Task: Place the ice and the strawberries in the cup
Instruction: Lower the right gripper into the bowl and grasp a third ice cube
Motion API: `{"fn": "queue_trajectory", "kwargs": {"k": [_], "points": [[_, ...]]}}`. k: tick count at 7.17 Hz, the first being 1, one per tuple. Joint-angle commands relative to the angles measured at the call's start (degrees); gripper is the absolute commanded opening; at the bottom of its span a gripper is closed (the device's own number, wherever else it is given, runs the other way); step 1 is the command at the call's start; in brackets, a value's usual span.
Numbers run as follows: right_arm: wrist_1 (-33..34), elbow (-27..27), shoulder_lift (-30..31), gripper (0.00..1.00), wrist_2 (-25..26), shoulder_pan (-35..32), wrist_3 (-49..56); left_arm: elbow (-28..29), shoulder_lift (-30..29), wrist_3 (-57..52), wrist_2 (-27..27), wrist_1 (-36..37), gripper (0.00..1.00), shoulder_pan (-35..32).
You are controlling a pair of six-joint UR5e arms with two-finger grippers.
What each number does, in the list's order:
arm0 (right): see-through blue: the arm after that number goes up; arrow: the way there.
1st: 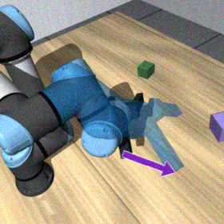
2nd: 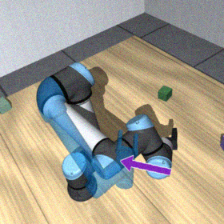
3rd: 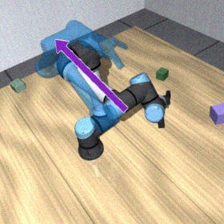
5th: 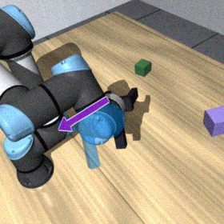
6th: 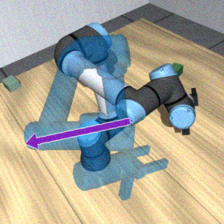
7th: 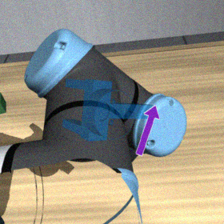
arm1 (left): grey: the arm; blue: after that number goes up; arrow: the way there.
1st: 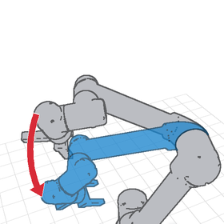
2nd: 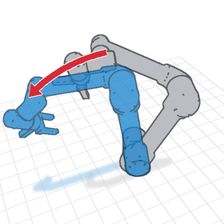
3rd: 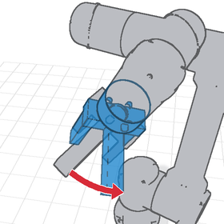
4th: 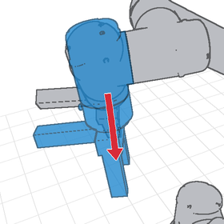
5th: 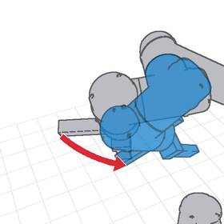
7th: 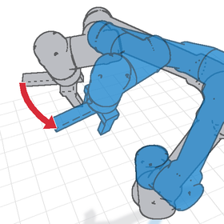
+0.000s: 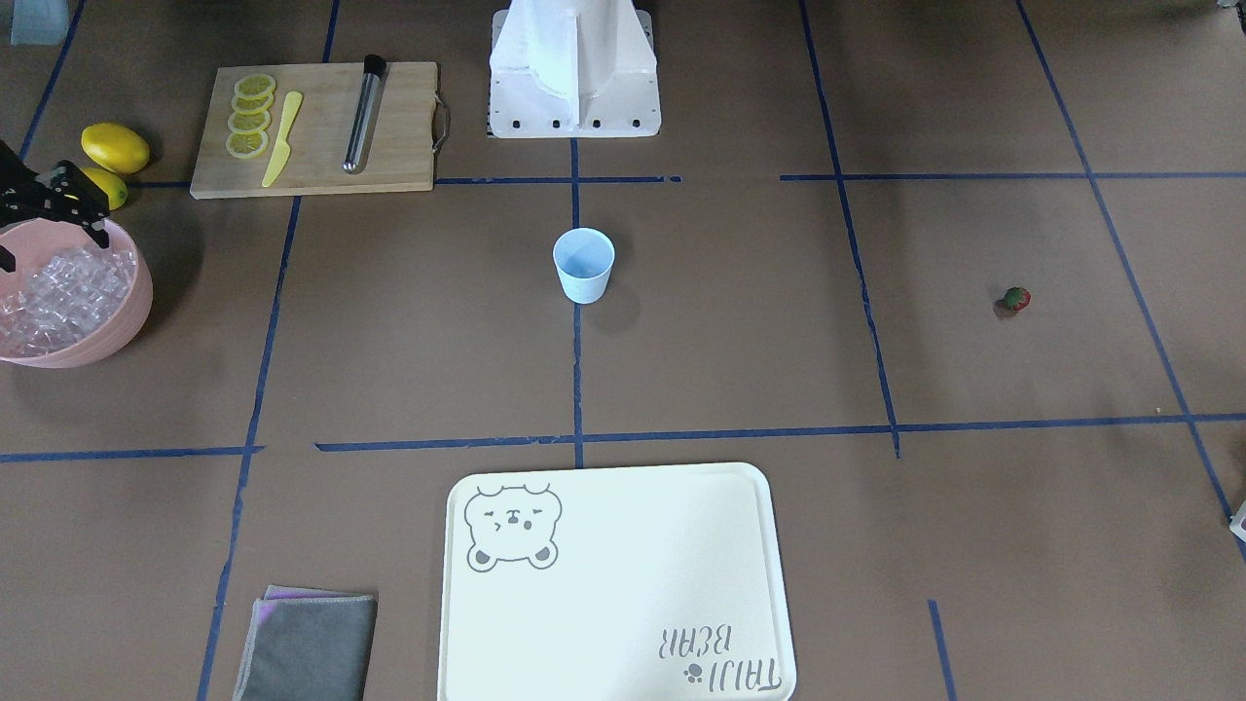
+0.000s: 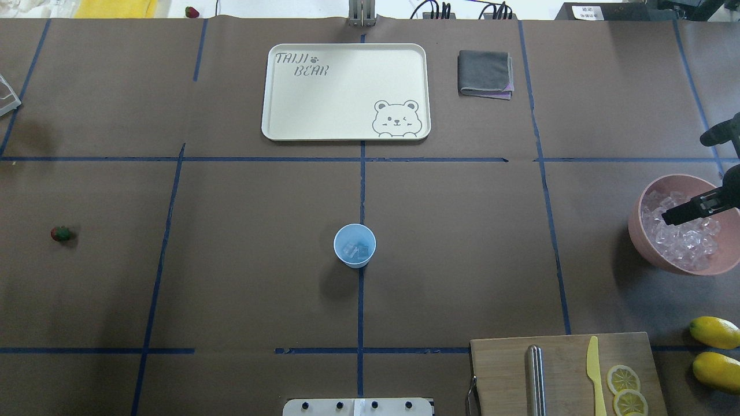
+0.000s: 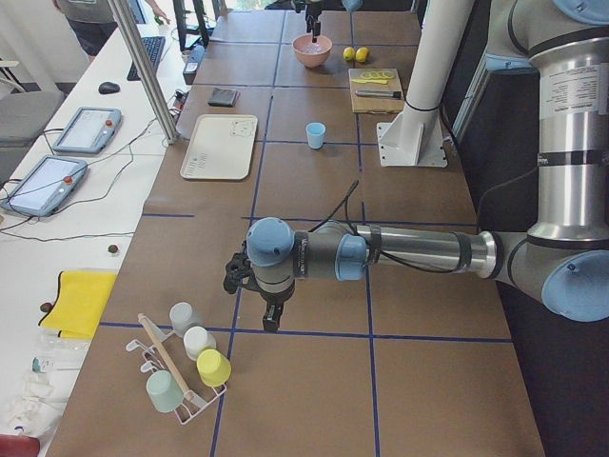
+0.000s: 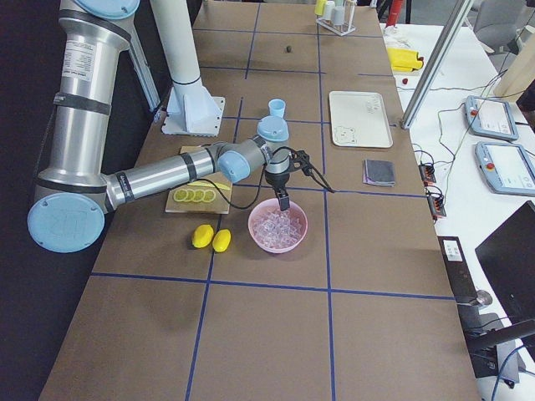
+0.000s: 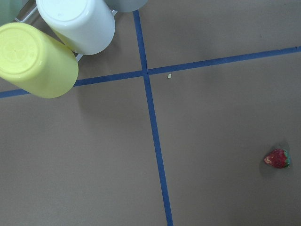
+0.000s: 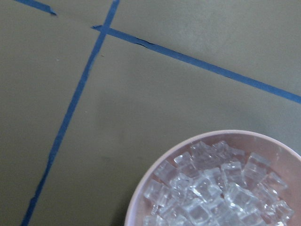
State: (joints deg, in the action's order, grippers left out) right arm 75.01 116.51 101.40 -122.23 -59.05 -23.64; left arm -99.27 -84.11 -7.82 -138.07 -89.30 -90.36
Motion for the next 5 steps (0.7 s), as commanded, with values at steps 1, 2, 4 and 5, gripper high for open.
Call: {"fn": "queue_trajectory", "kwargs": {"k": [1,2,4,5], "points": [[-4.1,-4.0,0.9,0.95,0.1,-0.5,0.3,0.0,0.0,0.0,0.0,0.0,1.00,-0.1],[-9.5,-7.6,0.8,0.95,0.1,-0.5,-0.4,0.0,0.0,0.0,0.0,0.0,1.00,0.0],[-11.4,-8.5,0.9,0.90,0.1,-0.4,-2.2,-0.4,0.0,0.0,0.0,0.0,1.00,-0.1],[-11.3,-8.8,1.7,0.88,0.0,-0.4,-2.3,-0.3,0.0,0.0,0.0,0.0,1.00,0.0]]}}
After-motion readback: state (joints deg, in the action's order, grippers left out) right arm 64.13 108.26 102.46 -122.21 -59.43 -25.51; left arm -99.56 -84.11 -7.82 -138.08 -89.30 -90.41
